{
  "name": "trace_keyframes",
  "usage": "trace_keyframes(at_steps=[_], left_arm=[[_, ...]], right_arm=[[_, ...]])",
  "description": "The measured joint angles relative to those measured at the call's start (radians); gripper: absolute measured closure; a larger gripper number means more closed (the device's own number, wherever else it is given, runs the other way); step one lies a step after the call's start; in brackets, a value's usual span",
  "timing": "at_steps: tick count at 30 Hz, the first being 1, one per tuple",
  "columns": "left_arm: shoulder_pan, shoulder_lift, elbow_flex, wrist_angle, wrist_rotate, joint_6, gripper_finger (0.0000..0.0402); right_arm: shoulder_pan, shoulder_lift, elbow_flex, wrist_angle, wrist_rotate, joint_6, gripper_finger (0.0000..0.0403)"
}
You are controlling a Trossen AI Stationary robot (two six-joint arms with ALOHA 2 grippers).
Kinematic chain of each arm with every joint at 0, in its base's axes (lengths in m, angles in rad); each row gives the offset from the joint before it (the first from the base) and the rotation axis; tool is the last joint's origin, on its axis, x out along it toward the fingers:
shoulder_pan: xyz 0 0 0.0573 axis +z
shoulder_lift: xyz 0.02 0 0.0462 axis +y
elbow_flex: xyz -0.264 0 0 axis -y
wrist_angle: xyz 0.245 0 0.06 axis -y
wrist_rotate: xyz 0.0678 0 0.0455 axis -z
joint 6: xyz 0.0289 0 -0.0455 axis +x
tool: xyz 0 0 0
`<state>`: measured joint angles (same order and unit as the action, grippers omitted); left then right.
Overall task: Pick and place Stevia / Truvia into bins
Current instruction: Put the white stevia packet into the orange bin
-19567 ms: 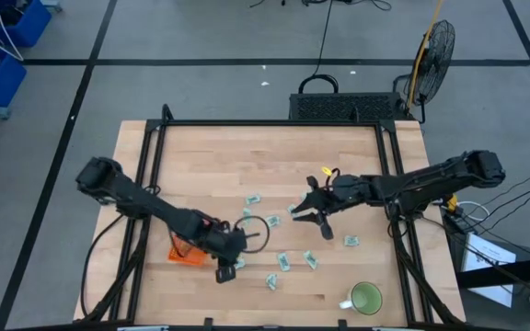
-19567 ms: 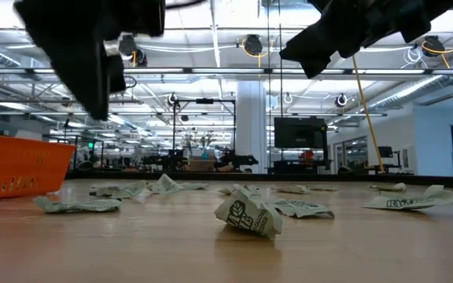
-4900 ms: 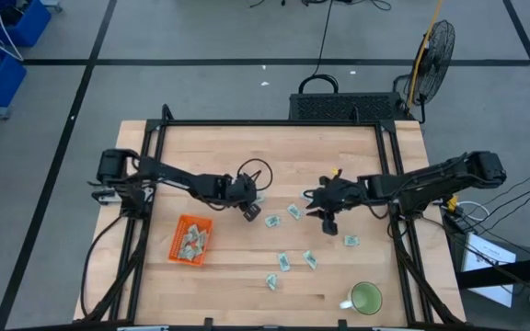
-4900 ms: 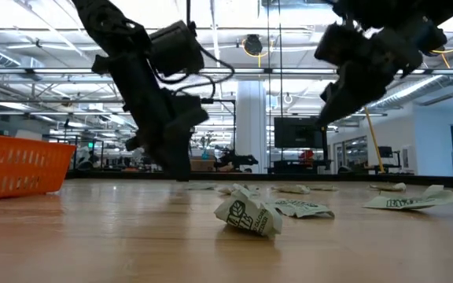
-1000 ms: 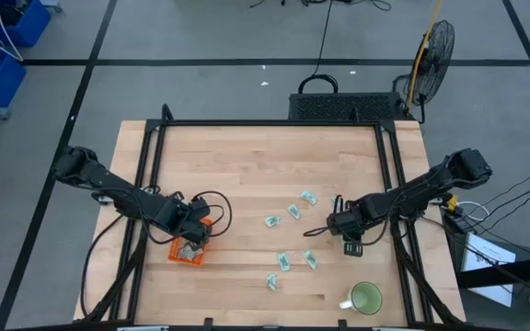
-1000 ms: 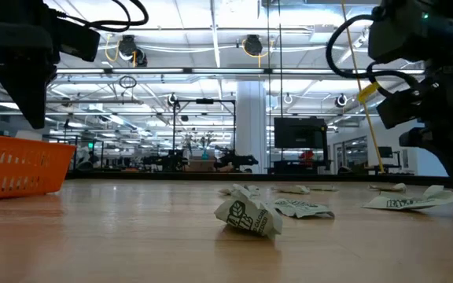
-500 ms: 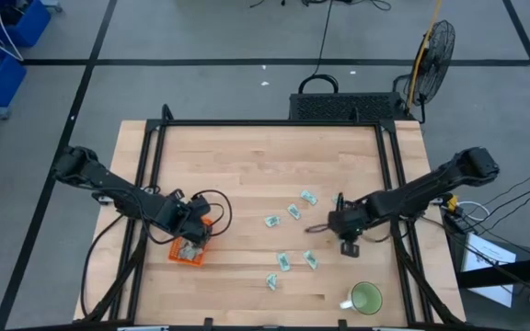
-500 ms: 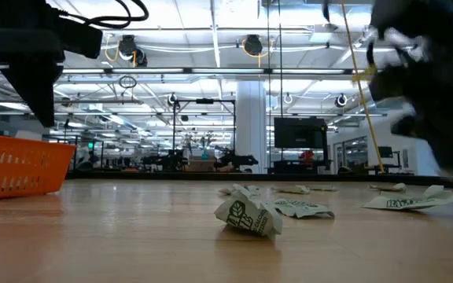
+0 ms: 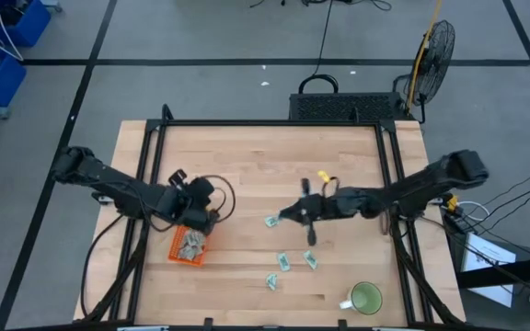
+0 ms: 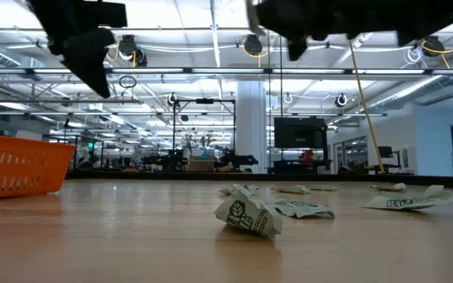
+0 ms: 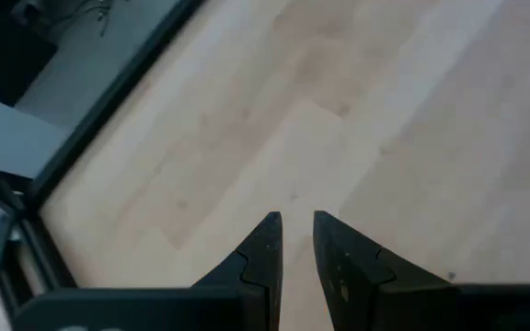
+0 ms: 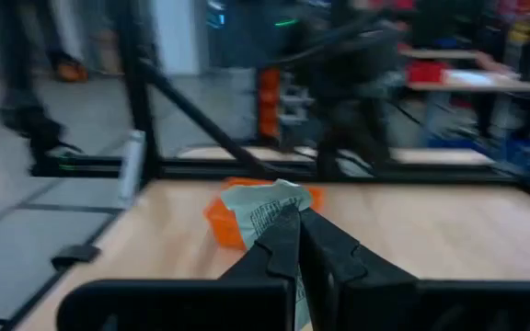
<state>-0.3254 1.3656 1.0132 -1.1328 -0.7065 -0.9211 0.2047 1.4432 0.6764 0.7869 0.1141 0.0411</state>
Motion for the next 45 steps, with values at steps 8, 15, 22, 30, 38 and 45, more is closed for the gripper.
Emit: trace_keyframes(at_steps=[8, 15, 22, 30, 38, 45], left_arm=[[0.200, -0.061, 0.014, 0.034, 0.004, 0.220, 0.0330], [0.360, -0.122, 0.014, 0.038, 0.007, 0.332, 0.0330], [0.426, -0.161, 0.015, 0.055, 0.007, 0.402, 0.0330], [0.445, -0.168, 0.015, 0.186, 0.074, 0.511, 0.0330], [0.444, -0.169, 0.015, 0.225, 0.087, 0.552, 0.0330], [0.444, -0.169, 0.015, 0.225, 0.087, 0.560, 0.0330]], right_arm=[[-0.035, 0.392, 0.313, -0.039, -0.120, -0.077, 0.0403], [-0.036, 0.648, 0.661, -0.063, -0.126, -0.193, 0.0403], [-0.054, 0.847, 0.870, -0.027, -0.196, -0.177, 0.0403], [-0.078, 1.011, 1.033, 0.020, -0.198, -0.185, 0.0403], [-0.122, 1.082, 1.048, 0.021, -0.195, -0.150, 0.0401], [-0.140, 1.078, 1.048, 0.016, -0.197, -0.113, 0.0367]])
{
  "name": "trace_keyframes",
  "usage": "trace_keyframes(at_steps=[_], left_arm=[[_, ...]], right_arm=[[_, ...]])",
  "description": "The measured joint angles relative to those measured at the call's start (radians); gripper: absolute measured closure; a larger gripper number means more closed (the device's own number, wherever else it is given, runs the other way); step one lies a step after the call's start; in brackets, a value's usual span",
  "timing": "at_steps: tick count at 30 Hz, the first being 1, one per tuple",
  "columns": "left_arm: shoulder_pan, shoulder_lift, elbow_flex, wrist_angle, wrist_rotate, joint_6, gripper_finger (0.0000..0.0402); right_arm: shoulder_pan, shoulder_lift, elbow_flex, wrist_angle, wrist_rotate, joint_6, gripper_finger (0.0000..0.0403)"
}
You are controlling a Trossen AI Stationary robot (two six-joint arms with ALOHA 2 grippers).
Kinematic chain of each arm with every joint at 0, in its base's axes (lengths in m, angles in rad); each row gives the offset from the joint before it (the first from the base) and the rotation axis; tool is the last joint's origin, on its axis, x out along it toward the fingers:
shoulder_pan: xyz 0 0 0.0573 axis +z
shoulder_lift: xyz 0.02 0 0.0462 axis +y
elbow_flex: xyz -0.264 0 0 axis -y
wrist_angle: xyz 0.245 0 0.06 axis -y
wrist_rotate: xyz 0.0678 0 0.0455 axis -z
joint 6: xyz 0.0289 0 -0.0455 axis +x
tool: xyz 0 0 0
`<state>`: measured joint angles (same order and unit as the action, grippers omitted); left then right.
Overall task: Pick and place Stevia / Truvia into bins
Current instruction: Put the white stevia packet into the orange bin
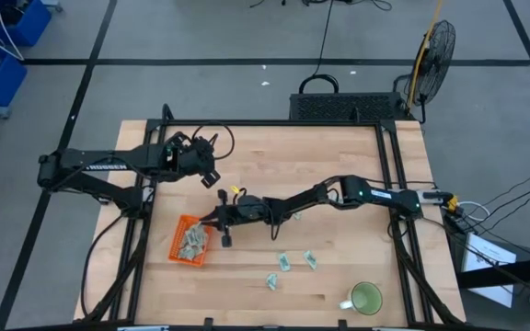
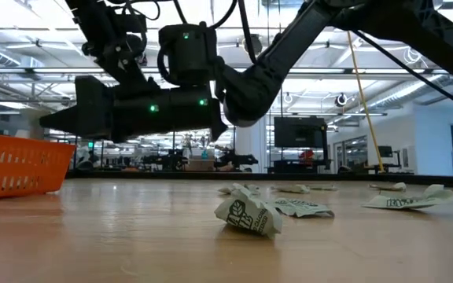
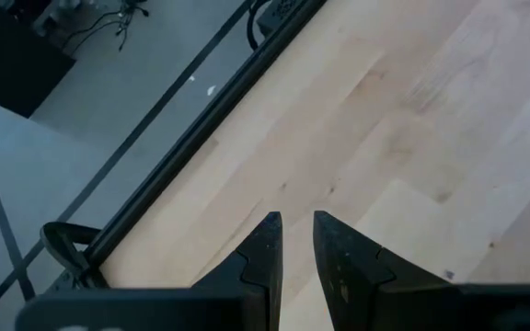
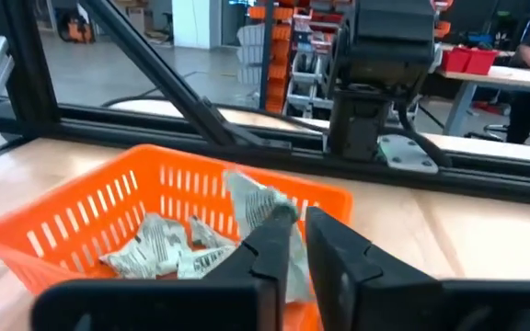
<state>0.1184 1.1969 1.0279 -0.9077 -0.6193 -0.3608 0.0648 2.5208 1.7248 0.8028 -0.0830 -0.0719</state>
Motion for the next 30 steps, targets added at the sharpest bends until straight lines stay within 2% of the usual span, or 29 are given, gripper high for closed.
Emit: trace_keyframes(at_steps=[8, 12, 15, 20, 27, 30], left_arm=[[0.000, 0.000, 0.000, -0.003, 0.000, 0.000, 0.0330], [0.000, 0.000, 0.000, -0.009, 0.000, -0.001, 0.0330], [0.000, 0.000, 0.000, -0.008, 0.012, -0.009, 0.0330], [-0.003, 0.000, -0.001, -0.002, 0.103, -0.019, 0.0330], [-0.022, 0.000, -0.001, -0.004, 0.125, -0.008, 0.0330], [-0.033, 0.000, -0.001, -0.004, 0.125, -0.016, 0.0330]], right_arm=[[0.009, -0.008, -0.003, -0.008, 0.000, -0.052, 0.0315], [0.023, -0.081, -0.003, -0.128, 0.000, -0.083, 0.0305], [0.035, -0.176, -0.003, -0.337, -0.001, -0.127, 0.0307], [0.054, -0.348, -0.003, -0.792, 0.004, -0.228, 0.0315], [0.062, -0.513, -0.008, -1.333, 0.012, -0.071, 0.0315], [0.066, -0.573, -0.050, -1.511, 0.100, 0.003, 0.0309]])
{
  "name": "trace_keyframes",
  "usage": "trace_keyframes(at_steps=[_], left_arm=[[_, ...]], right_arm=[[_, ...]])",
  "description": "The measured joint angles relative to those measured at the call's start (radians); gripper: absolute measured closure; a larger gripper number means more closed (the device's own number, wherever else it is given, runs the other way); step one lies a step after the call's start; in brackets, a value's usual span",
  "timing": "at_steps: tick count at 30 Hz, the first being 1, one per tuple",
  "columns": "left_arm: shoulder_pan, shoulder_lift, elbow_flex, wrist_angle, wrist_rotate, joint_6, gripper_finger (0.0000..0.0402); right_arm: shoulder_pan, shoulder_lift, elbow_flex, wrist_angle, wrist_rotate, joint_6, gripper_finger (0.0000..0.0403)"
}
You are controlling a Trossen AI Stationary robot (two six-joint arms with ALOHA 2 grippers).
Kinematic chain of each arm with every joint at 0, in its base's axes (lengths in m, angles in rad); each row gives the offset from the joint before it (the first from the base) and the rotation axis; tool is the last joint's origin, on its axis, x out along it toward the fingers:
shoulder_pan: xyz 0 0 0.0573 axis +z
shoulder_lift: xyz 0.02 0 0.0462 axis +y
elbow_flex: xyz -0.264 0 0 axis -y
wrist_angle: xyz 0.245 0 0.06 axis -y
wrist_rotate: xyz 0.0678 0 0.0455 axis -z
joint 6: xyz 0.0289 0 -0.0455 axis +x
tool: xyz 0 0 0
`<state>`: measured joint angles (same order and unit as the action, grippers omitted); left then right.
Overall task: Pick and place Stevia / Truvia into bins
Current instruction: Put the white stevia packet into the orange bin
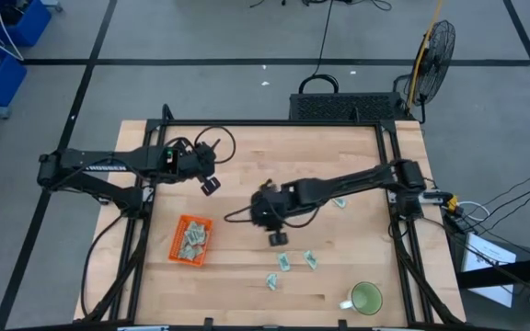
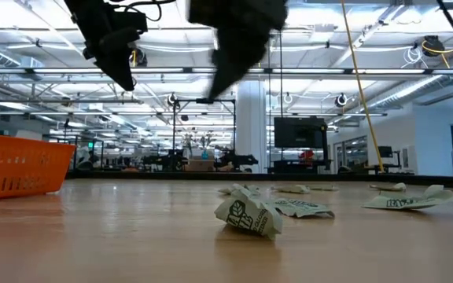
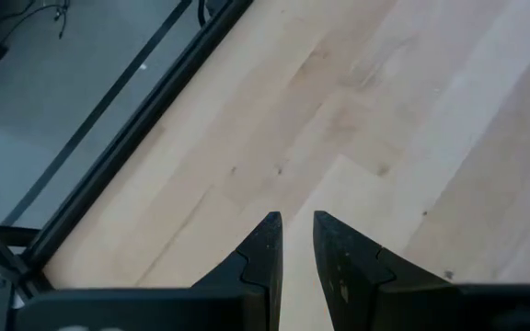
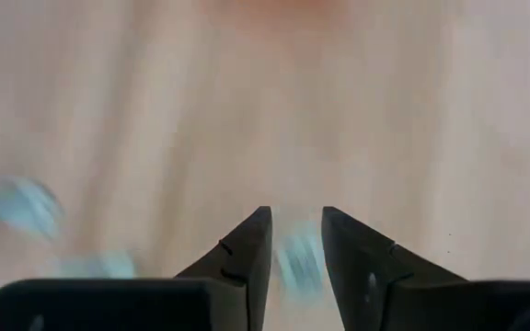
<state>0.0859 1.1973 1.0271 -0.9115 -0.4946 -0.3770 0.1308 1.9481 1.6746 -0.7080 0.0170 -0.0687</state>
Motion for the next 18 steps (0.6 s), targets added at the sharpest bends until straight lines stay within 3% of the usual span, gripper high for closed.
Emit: trace_keyframes(at_steps=[4, 7, 12, 18], left_arm=[[-0.011, 0.000, 0.000, -0.004, 0.001, -0.023, 0.0330], [-0.014, 0.000, 0.000, -0.004, 0.001, -0.025, 0.0330], [-0.015, 0.000, 0.000, -0.004, 0.000, -0.027, 0.0330], [-0.015, 0.000, 0.000, -0.003, -0.003, -0.025, 0.0330]], right_arm=[[0.005, -0.088, -0.095, -0.234, 0.226, 0.152, 0.0298], [0.002, -0.171, -0.198, -0.331, 0.315, 0.264, 0.0290], [0.004, -0.316, -0.453, -0.299, 0.270, 0.356, 0.0279], [-0.013, -0.451, -0.740, -0.125, 0.231, 0.499, 0.0273]])
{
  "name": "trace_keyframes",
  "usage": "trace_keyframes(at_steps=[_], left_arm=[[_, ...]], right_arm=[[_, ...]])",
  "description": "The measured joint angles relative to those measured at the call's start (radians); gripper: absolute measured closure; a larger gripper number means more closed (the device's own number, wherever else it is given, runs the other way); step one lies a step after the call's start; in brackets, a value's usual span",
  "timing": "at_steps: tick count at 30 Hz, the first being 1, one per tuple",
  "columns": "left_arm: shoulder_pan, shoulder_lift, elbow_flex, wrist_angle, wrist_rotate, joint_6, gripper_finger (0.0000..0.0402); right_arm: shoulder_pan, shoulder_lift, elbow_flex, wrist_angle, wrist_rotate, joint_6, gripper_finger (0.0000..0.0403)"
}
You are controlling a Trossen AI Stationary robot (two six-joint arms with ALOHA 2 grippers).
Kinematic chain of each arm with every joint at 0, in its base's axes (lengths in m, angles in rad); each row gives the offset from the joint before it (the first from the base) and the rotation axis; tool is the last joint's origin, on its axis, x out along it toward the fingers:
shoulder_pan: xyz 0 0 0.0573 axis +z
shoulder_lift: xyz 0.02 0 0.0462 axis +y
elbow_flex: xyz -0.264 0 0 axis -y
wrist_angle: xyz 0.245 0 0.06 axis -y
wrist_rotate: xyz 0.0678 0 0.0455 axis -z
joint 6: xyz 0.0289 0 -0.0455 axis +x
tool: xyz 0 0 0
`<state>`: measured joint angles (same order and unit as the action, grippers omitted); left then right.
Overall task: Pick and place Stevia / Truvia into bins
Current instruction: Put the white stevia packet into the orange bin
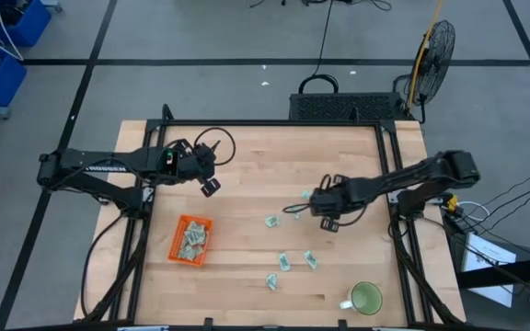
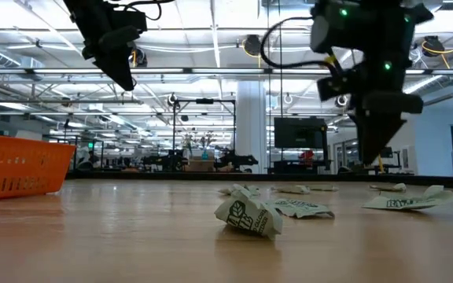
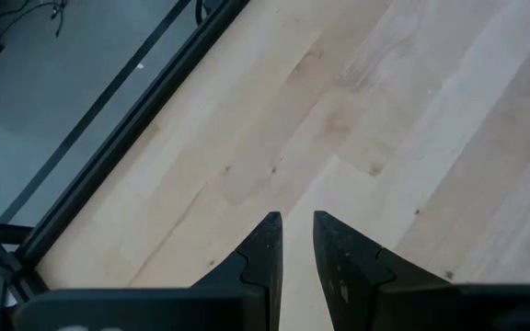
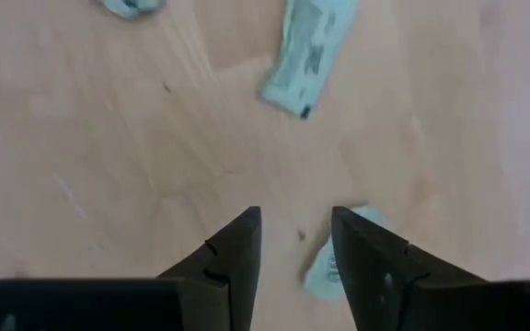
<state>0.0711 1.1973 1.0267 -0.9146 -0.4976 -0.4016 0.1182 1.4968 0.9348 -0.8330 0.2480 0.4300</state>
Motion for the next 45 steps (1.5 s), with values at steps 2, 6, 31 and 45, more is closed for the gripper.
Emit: trace_keyframes(at_steps=[2, 6, 31, 45], left_arm=[[0.000, 0.000, 0.000, 0.000, 0.000, 0.000, 0.0330], [0.000, 0.000, 0.000, 0.004, 0.000, 0.000, 0.0330], [0.000, 0.000, 0.000, 0.005, -0.001, 0.001, 0.0330], [0.000, 0.000, 0.000, 0.058, -0.045, 0.007, 0.0330]], right_arm=[[-0.011, -0.030, -0.057, 0.036, -0.014, 0.035, 0.0274], [-0.034, -0.070, -0.141, 0.067, -0.018, 0.063, 0.0278], [-0.129, -0.078, -0.290, 0.235, -0.081, 0.052, 0.0394], [-0.085, -0.124, -0.280, 0.988, -0.252, -0.021, 0.0402]])
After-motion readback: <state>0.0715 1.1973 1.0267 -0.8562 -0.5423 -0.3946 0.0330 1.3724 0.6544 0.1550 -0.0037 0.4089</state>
